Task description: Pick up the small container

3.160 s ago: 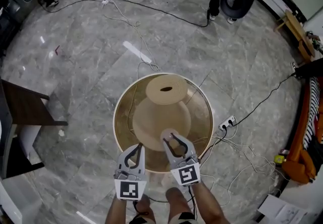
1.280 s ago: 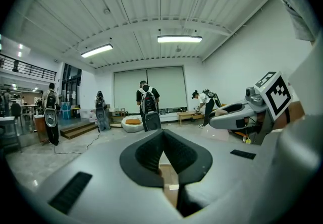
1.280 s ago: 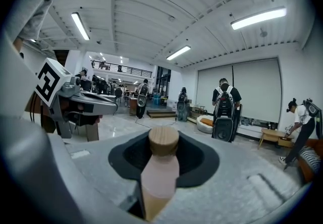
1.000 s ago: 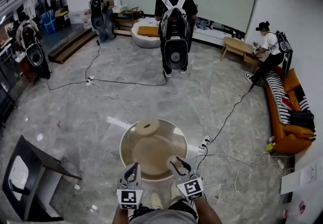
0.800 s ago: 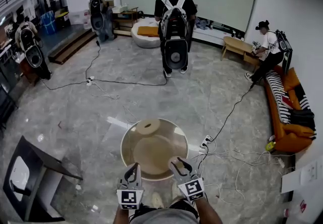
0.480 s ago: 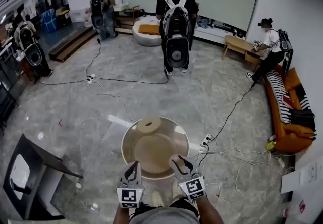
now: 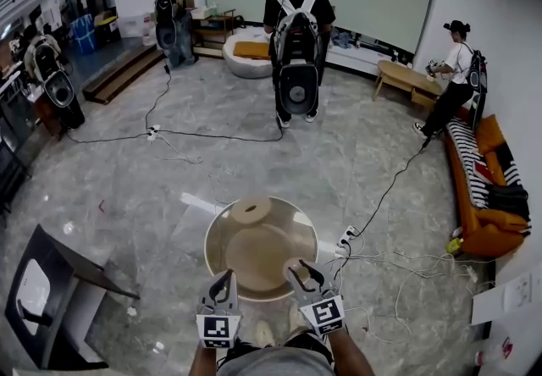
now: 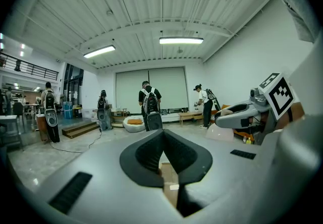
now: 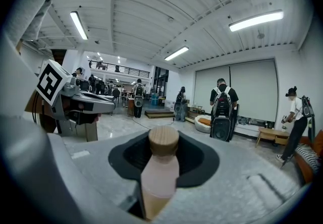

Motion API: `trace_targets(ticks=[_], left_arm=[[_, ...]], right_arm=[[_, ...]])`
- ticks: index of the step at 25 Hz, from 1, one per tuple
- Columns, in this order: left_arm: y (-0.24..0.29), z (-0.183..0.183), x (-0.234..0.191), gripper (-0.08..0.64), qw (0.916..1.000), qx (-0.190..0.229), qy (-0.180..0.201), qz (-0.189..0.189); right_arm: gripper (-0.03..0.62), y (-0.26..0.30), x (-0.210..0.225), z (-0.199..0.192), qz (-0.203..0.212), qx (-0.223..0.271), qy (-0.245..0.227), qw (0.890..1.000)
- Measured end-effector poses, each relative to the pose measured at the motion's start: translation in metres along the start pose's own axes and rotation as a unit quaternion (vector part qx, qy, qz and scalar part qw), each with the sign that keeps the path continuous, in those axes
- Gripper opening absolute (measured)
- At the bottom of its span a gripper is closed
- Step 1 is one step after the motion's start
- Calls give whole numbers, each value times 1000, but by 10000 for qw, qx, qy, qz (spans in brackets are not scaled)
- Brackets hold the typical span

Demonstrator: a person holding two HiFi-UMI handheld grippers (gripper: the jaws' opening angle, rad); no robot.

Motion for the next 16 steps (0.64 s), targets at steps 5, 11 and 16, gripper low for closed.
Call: trace_targets(ticks=[5,11,16], left_arm=[[1,-1,-3,17,10000,-2,-23,-11],[0,-3,-5,17,10000,-23,-23,-31],[3,-3,-5,17,10000,-16,-32,-50]], right_arm=[[124,3,-1,2,-13,-4,-17,10000],[124,2,-4,5,-16,22,-38,10000],[124,3,-2,8,-61,14,-34,10000]])
Point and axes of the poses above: the fingertips, and each gripper's own axes: y forward along the fingers, x to its right, z out of its top, the point moved 7 cm from there along -y, backward along the fingers, and after that the axes turned 12 degrees about -z, right-handed, at the moved point
